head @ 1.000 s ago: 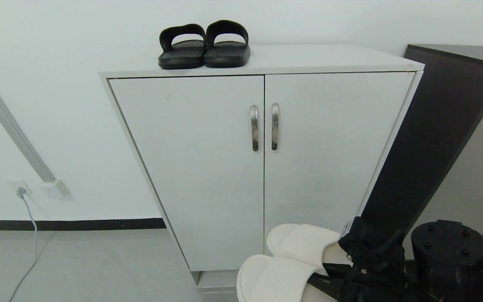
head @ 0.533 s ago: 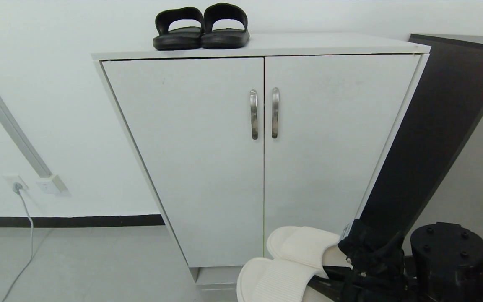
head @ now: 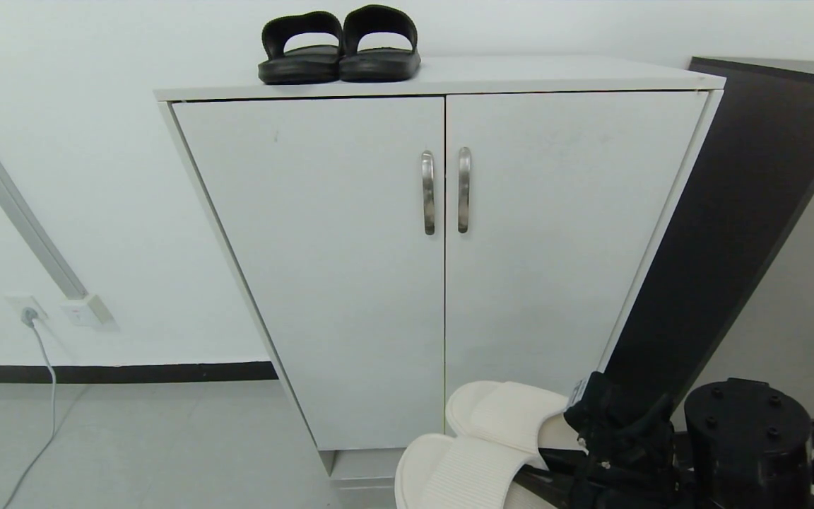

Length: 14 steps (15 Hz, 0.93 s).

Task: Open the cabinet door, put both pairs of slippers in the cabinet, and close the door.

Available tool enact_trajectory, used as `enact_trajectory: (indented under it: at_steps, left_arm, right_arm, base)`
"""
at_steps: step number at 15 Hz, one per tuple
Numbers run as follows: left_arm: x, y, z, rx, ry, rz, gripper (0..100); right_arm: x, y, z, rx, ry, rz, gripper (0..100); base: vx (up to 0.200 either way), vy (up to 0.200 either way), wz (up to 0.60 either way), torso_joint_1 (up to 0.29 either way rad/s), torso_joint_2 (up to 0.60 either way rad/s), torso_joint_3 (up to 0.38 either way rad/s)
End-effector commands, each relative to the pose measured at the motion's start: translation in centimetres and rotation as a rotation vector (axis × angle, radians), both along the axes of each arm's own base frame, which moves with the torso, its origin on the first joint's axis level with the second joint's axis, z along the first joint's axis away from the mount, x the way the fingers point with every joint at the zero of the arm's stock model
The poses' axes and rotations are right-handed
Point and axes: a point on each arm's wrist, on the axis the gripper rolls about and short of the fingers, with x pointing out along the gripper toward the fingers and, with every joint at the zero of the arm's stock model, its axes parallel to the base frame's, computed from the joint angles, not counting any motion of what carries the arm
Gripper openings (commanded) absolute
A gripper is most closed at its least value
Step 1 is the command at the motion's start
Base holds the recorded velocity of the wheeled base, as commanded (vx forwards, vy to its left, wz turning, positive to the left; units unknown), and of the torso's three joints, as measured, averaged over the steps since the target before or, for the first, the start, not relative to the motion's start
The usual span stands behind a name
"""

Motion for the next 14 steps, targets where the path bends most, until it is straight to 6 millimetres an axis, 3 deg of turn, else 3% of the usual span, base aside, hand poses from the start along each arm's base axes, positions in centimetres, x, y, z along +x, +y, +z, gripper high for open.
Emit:
enact_trajectory:
  at_steps: [1,2,5,8,10,14]
  left_arm:
    - [0.2,0.0,1.7,-0.018,-0.001,-0.013,100]
    - [0.7,0.0,5.7,-0.103,-0.03,-0.026,100]
    - [3.6,-0.8,9.9,-0.112,0.069,-0.246,100]
    - [7.4,-1.6,12.4,-0.132,0.1,-0.459,100]
    - [9.5,-1.9,13.6,-0.124,0.076,-0.498,100]
    - [14.4,-5.6,17.3,-0.115,0.054,-0.731,100]
  right_arm:
    - [0.0,0.0,-0.2,-0.004,0.004,0.001,0]
    - [0.0,0.1,-0.2,-0.005,0.006,0.004,0]
    - [0.0,0.1,-0.2,-0.006,0.005,0.005,0]
    - [0.0,0.1,-0.1,-0.001,0.001,0.003,0]
    - [0.0,0.0,0.0,0.002,0.0,0.0,0]
    - [0.1,0.0,0.0,0.009,-0.006,0.0,0]
  base:
    - [0.0,0.0,0.0,0.0,0.0,0.0]
    - [0.0,0.0,0.0,0.0,0.0,0.0]
    - [0.0,0.0,0.0,0.0,0.0,0.0]
    - [0.0,0.0,0.0,0.0,0.0,0.0]
    - [0.0,0.0,0.0,0.0,0.0,0.0]
    - [0.0,0.0,0.0,0.0,0.0,0.0]
